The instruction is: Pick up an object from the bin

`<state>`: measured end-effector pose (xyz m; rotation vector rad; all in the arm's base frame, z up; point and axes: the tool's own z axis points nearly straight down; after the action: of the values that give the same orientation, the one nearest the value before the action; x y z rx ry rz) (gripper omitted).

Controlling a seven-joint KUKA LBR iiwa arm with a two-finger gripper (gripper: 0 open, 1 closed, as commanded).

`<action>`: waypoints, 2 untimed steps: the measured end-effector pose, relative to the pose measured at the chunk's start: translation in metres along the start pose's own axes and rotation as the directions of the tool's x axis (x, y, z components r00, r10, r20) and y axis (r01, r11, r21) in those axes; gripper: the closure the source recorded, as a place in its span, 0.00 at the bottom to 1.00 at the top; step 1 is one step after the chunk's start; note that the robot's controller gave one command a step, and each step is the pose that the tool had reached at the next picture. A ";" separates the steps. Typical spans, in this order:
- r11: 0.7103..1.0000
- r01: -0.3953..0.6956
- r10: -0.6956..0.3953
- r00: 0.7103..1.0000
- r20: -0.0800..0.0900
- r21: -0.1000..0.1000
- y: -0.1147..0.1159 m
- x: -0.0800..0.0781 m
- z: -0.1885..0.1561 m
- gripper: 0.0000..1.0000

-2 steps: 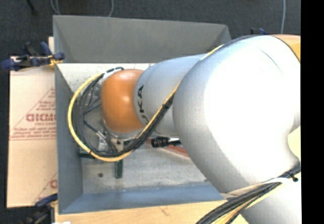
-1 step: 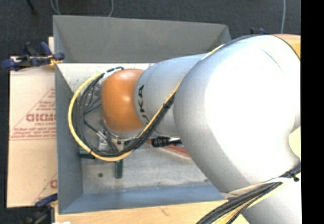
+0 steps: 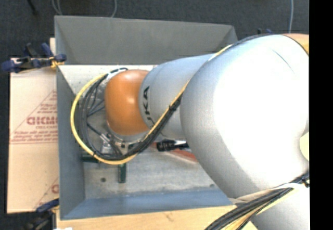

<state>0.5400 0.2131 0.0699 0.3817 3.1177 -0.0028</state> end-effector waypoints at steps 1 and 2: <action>1.000 0.000 0.000 1.000 -0.001 -0.001 0.000 0.000 -0.012 1.00; 1.000 0.000 0.000 1.000 -0.004 0.001 0.000 0.001 -0.027 1.00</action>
Offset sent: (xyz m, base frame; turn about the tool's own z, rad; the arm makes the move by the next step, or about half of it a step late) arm -0.0001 -0.0001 0.0783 0.0000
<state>0.5390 0.2131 0.0964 0.3830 3.1220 -0.0034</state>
